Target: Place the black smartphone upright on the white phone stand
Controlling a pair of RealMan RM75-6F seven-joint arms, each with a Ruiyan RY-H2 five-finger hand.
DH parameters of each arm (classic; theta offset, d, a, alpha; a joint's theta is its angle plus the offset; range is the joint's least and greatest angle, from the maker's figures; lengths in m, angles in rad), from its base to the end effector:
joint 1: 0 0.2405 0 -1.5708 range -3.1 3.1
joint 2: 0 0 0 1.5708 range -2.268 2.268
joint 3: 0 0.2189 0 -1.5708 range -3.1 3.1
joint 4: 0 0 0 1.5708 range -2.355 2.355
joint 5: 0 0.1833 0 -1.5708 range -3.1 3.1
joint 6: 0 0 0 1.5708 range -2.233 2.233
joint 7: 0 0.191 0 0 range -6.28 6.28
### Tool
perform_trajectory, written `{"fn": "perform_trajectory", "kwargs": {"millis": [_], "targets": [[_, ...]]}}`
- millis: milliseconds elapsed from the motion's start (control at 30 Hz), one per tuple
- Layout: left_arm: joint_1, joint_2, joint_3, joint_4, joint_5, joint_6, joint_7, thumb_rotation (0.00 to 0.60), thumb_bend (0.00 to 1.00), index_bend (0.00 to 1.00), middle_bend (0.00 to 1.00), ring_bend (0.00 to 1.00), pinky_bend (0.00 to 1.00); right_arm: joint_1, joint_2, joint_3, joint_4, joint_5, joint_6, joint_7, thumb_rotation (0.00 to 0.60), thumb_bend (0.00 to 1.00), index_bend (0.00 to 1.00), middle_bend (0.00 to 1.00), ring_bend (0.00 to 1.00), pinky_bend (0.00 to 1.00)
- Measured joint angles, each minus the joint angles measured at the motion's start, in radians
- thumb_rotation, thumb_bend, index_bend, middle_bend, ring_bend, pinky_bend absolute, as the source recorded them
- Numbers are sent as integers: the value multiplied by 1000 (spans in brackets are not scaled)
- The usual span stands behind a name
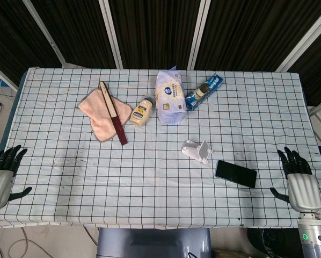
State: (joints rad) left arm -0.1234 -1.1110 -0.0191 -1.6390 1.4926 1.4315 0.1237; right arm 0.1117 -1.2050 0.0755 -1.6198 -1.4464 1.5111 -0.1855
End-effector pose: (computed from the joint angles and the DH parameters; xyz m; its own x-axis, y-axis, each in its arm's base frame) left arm -0.2624 0.2266 0.1526 0.4921 0.0681 0.8679 0.8705 -0.0460 -0.4900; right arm -0.2578 -0.2336 0.1550 0.4716 0.0466 0.8806 -0.8818 0.0228 0.4710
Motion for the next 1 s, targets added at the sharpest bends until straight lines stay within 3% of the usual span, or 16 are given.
{"fn": "perform_trajectory", "kwargs": {"millis": [400, 533, 733, 1000], "targets": [[-2, 0, -3, 1, -3, -2, -7, 600, 0, 0, 0, 0, 0, 11, 24, 5, -98, 16, -37, -59, 600, 48, 0, 1, 0, 143], [-5, 1, -4, 2, -5, -9, -11, 600, 0, 0, 0, 0, 0, 31, 29, 6, -151, 40, -85, -109, 600, 90, 0, 54, 0, 143], [-10, 6, -2, 2, -3, -19, -21, 600, 0, 0, 0, 0, 0, 83, 13, 10, -220, 138, -192, -250, 600, 125, 57, 114, 9, 143], [-15, 16, -1, -2, -9, -34, -38, 600, 0, 0, 0, 0, 0, 163, -111, 34, -226, 322, -277, -416, 600, 146, 144, 183, 50, 143]]}}
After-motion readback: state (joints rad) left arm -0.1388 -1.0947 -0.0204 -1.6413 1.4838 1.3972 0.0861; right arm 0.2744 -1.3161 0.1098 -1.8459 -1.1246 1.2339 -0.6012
